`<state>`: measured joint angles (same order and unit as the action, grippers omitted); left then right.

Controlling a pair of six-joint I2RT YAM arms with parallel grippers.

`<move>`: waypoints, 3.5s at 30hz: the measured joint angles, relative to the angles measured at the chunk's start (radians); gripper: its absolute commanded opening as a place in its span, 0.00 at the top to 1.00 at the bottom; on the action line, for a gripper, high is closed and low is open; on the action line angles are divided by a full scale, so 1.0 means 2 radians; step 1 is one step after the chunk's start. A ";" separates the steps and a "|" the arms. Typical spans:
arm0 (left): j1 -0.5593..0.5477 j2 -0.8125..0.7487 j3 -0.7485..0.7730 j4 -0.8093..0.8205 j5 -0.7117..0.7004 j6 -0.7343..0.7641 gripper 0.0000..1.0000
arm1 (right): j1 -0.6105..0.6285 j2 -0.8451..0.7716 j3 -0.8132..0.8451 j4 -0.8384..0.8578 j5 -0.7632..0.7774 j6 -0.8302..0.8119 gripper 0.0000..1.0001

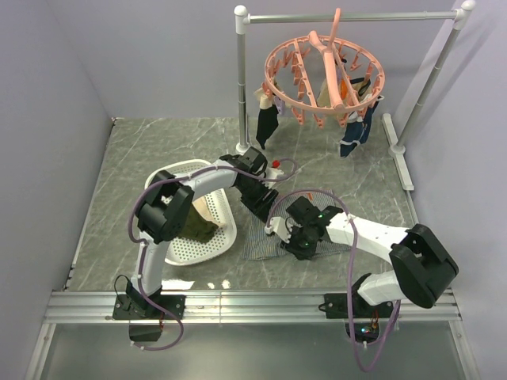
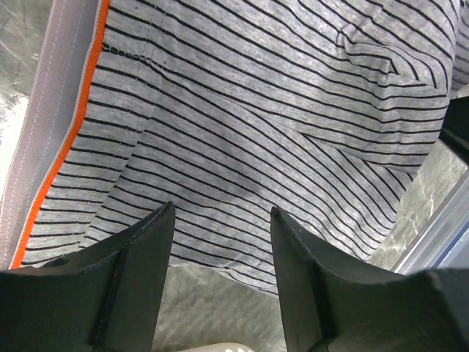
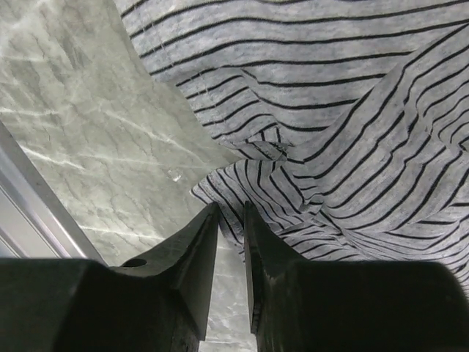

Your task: Clip the underwear to the hanger

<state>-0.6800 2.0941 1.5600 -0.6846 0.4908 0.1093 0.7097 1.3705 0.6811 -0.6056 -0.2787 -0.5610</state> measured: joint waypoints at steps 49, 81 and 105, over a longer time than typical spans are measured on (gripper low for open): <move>-0.013 0.098 0.133 0.003 0.048 -0.065 0.33 | -0.346 0.082 0.111 -0.004 0.029 0.056 0.43; 0.023 -0.355 -0.161 0.412 -0.108 -0.130 0.01 | -0.388 -0.262 0.008 0.396 -0.078 0.193 0.08; 0.028 -0.339 -0.204 0.524 -0.101 -0.157 0.01 | -0.371 -0.107 -0.068 0.832 -0.077 0.217 0.21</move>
<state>-0.6235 1.4170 1.1515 0.3630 0.2897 -0.2047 -0.0319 1.1561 0.5457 1.0584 -0.4335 -0.1272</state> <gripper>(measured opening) 0.994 0.804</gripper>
